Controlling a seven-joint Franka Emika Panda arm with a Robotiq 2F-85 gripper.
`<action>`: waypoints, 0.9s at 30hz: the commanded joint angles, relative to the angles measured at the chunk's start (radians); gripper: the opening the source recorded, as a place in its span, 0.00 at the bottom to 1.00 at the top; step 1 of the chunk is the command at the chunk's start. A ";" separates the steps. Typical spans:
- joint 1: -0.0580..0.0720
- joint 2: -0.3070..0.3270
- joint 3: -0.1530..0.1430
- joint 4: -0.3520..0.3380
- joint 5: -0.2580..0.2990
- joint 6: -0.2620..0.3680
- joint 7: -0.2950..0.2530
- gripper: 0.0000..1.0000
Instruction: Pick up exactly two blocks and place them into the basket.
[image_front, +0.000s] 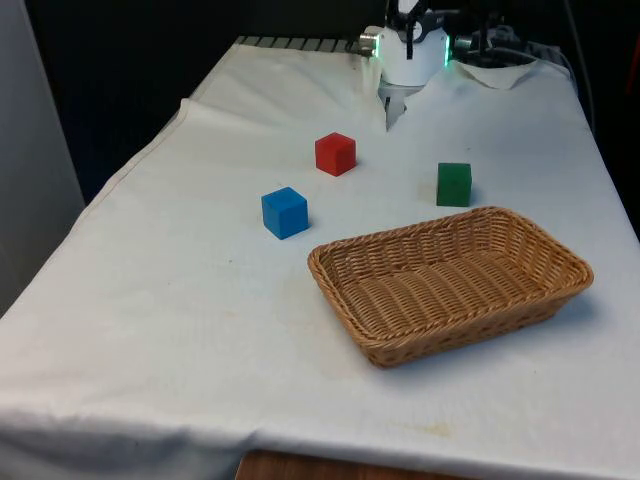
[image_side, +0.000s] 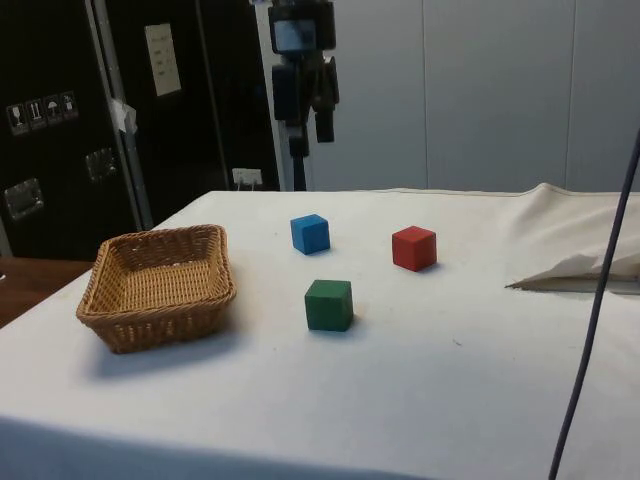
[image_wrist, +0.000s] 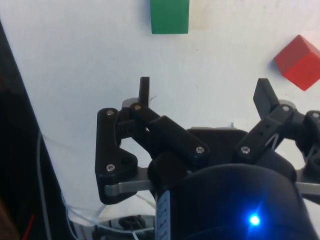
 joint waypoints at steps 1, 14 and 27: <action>0.003 0.002 0.005 -0.017 0.003 0.031 0.016 1.00; 0.006 0.053 0.064 -0.081 0.031 0.168 0.072 1.00; 0.003 0.128 0.106 -0.126 0.054 0.308 0.063 1.00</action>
